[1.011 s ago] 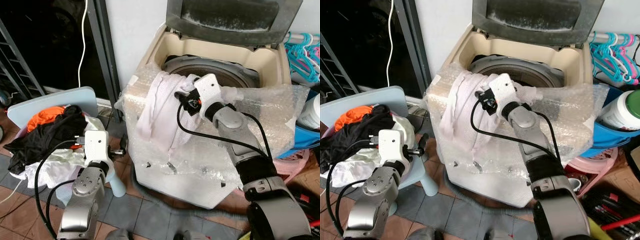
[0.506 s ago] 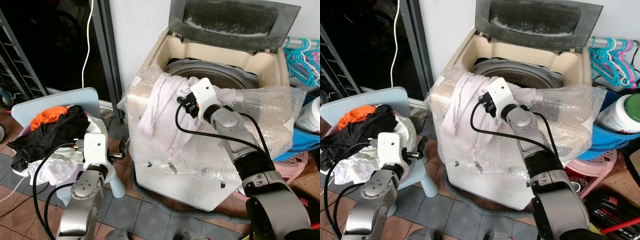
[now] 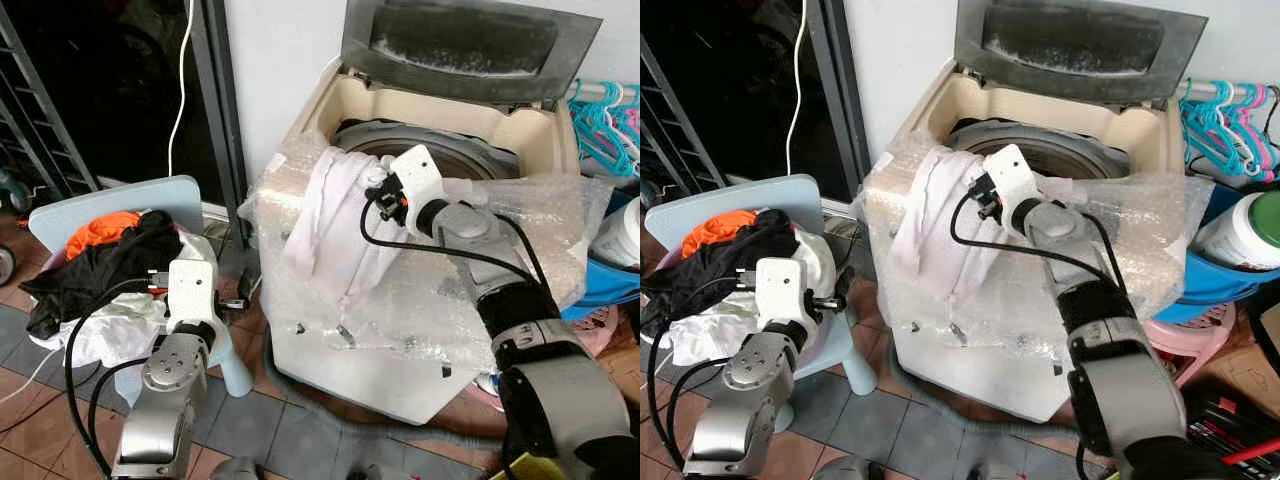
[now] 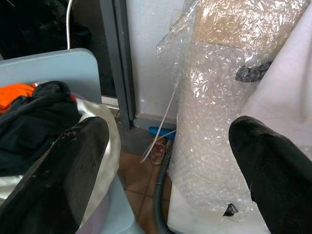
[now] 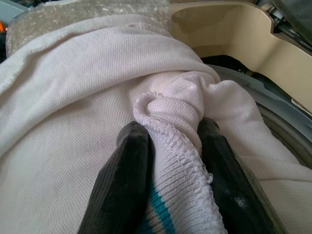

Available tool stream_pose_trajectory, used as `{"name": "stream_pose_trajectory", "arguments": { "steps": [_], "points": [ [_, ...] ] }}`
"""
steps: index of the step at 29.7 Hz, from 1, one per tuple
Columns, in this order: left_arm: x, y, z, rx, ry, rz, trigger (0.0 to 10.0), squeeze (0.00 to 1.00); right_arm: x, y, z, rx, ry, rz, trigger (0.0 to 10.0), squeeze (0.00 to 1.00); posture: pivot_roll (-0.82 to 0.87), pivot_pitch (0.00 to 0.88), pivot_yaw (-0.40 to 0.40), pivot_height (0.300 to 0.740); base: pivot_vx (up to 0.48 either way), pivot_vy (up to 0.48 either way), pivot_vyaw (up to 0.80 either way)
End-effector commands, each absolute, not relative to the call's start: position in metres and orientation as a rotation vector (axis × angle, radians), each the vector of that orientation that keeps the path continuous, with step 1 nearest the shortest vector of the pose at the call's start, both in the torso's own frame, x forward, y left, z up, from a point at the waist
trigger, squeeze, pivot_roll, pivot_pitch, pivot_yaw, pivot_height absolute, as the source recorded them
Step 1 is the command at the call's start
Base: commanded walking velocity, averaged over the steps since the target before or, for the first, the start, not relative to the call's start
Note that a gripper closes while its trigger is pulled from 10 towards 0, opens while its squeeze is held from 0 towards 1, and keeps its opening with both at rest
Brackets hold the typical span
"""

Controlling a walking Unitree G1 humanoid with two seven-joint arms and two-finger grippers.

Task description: Clothes washing

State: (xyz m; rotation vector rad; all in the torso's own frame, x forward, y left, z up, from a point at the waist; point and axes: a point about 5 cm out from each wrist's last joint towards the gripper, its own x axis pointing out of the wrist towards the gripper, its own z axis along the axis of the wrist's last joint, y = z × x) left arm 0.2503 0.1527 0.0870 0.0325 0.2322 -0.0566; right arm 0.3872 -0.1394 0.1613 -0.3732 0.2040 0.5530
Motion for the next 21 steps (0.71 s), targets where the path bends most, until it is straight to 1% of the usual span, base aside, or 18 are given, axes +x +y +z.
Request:
{"name": "stream_pose_trajectory", "arguments": {
  "steps": [1, 7, 9, 10, 11, 12, 13, 14, 15, 16, 17, 18, 21],
  "points": [
    [0.253, 0.149, 0.085, 0.044, 0.245, -0.066, 10.0, 0.0, 0.385, -0.148, 0.146, -0.389, 0.321, 0.574, 0.0, 0.0, -0.02, 0.0, -0.015, 0.74, 0.0, 0.0, 0.0],
    [0.255, 0.147, 0.086, 0.047, 0.241, -0.071, 10.0, 0.0, 0.397, -0.147, 0.172, -0.432, 0.282, 0.608, 0.0, 0.0, -0.02, 0.0, -0.016, 0.74, 0.0, 0.0, 0.0],
    [0.256, 0.149, 0.086, 0.053, 0.24, -0.064, 10.0, 0.0, 0.406, -0.149, 0.195, -0.412, 0.194, 0.54, 0.0, 0.0, -0.01, 0.0, -0.022, 0.74, 0.0, 0.0, 0.0],
    [0.256, 0.15, 0.086, 0.054, 0.24, -0.062, 10.0, 0.0, 0.408, -0.149, 0.2, -0.401, 0.178, 0.525, 0.0, 0.0, -0.01, 0.0, -0.022, 0.74, 0.0, 0.0, 0.0],
    [0.256, 0.15, 0.086, 0.055, 0.239, -0.058, 10.0, 0.0, 0.412, -0.152, 0.215, -0.383, 0.115, 0.463, 0.0, 0.0, -0.01, 0.0, -0.025, 0.74, 0.0, 0.0, 0.0],
    [0.257, 0.152, 0.086, 0.056, 0.238, -0.051, 10.0, 0.0, 0.42, -0.161, 0.247, -0.297, -0.01, 0.316, 0.0, 0.0, 0.0, 0.0, -0.025, 0.74, 0.0, 0.0, 0.0],
    [0.257, 0.152, 0.086, 0.056, 0.238, -0.051, 10.0, 0.0, 0.42, -0.161, 0.247, -0.297, -0.01, 0.316, 0.0, 0.0, 0.0, 0.0, -0.025, 0.74, 0.0, 0.0, 0.0],
    [0.257, 0.152, 0.086, 0.056, 0.237, -0.048, 10.0, 0.0, 0.422, -0.167, 0.262, -0.224, -0.065, 0.24, 0.0, 0.0, 0.0, 0.0, -0.025, 0.74, 0.0, 0.0, 0.0],
    [0.257, 0.152, 0.086, 0.057, 0.235, -0.046, 10.0, 0.0, 0.424, -0.18, 0.285, -0.084, -0.15, 0.134, 0.0, 0.0, 0.0, 0.0, -0.025, 0.74, 0.0, 0.0, 0.0],
    [0.257, 0.152, 0.086, 0.057, 0.235, -0.045, 10.0, 0.0, 0.423, -0.185, 0.295, -0.023, -0.188, 0.093, 0.0, 0.0, 0.0, 0.0, -0.025, 0.74, 0.0, 0.0, 0.0],
    [0.257, 0.152, 0.086, 0.058, 0.234, -0.044, 10.0, 0.0, 0.423, -0.191, 0.304, 0.0, -0.231, 0.051, 0.0, 0.0, 0.0, 0.0, -0.025, 0.74, 0.0, 0.0, 0.0],
    [0.258, 0.152, 0.087, 0.06, 0.231, -0.042, 10.0, 0.0, 0.421, -0.197, 0.316, -0.018, -0.29, -0.006, 0.0, 0.0, 0.0, 0.0, -0.024, 0.74, 0.0, 0.0, 0.0],
    [0.258, 0.152, 0.087, 0.063, 0.228, -0.038, 10.0, 0.0, 0.42, -0.196, 0.322, -0.074, -0.327, -0.023, 0.0, 0.0, 0.0, 0.0, -0.024, 0.74, 0.0, 0.0, 0.0]
  ]
}}
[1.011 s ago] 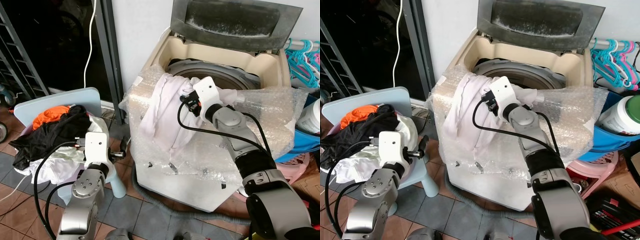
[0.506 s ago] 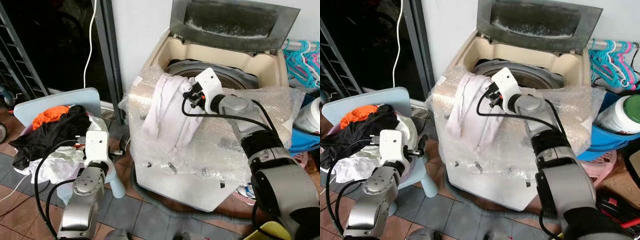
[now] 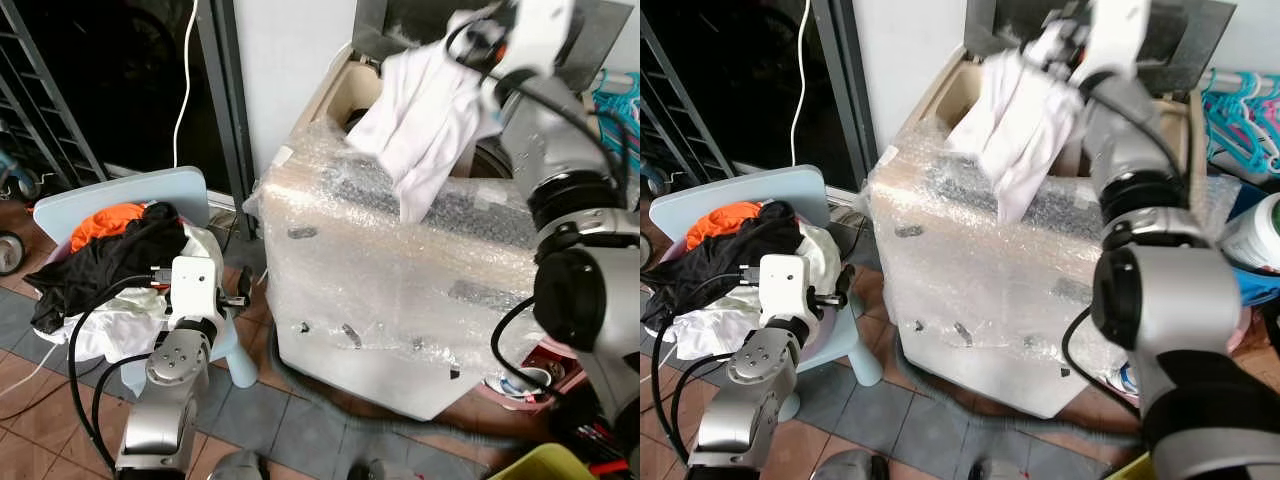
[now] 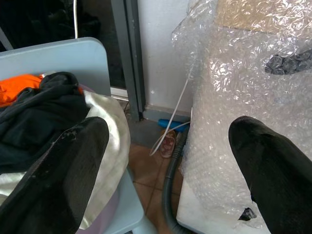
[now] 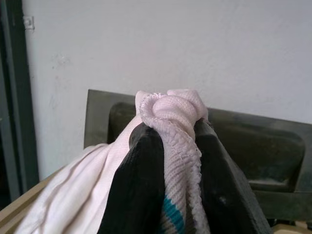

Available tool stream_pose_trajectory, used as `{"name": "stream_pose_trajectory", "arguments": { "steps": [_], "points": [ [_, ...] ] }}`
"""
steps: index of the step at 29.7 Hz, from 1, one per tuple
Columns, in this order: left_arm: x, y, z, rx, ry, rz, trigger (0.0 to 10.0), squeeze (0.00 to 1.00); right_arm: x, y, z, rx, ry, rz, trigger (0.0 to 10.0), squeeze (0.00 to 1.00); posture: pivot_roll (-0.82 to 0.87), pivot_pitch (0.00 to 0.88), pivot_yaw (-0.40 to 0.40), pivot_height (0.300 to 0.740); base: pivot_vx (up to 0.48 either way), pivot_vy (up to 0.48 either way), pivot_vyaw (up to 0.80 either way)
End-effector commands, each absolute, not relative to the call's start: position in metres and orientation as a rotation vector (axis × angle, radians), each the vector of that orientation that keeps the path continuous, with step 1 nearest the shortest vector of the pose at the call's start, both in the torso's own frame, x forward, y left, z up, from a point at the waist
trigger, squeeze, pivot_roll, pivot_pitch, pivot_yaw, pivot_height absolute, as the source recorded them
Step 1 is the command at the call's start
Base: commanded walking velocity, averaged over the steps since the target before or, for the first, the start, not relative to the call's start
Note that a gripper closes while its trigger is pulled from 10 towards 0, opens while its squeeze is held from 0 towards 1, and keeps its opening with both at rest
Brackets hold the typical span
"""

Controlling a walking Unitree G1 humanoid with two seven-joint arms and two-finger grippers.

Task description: Clothes washing

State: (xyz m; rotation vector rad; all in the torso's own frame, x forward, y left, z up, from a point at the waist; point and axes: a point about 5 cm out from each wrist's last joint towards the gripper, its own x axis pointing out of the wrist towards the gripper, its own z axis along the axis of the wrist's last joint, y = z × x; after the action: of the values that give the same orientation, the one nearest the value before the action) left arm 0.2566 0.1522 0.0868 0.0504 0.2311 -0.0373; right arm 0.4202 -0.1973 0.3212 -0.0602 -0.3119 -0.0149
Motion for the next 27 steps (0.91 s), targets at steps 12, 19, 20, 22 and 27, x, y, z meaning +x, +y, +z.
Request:
{"name": "stream_pose_trajectory", "arguments": {
  "steps": [12, 19, 20, 22, 27],
  "points": [
    [0.263, 0.149, 0.09, 0.035, 0.205, -0.031, 10.0, 0.0, 0.416, -0.168, 0.274, -0.252, -0.283, 0.244, 10.0, 1.0, -0.02, 0.0, -0.012, 0.74, 0.0, 0.0, 0.0],
    [0.266, 0.149, 0.093, 0.028, 0.189, -0.019, 10.0, 0.0, 0.398, -0.17, 0.255, -0.338, -0.365, 0.289, 10.0, 1.0, -0.03, 0.0, -0.009, 0.74, 0.0, 0.0, 0.0],
    [0.266, 0.148, 0.094, 0.02, 0.185, -0.017, 10.0, 0.0, 0.394, -0.172, 0.25, -0.307, -0.369, 0.291, 10.0, 1.0, -0.03, 0.0, -0.01, 0.74, 0.0, 0.0, 0.0],
    [0.265, 0.148, 0.095, 0.014, 0.177, -0.017, 10.0, 0.0, 0.387, -0.174, 0.245, -0.284, -0.38, 0.282, 10.0, 1.0, -0.04, 0.0, -0.009, 0.74, 0.0, 0.0, 0.0],
    [0.262, 0.147, 0.093, -0.002, 0.185, -0.012, 10.0, 0.0, 0.368, -0.177, 0.227, -0.214, -0.384, 0.224, 10.0, 1.0, -0.04, 0.0, -0.012, 0.74, 0.0, 0.225, 0.0]
  ]
}}
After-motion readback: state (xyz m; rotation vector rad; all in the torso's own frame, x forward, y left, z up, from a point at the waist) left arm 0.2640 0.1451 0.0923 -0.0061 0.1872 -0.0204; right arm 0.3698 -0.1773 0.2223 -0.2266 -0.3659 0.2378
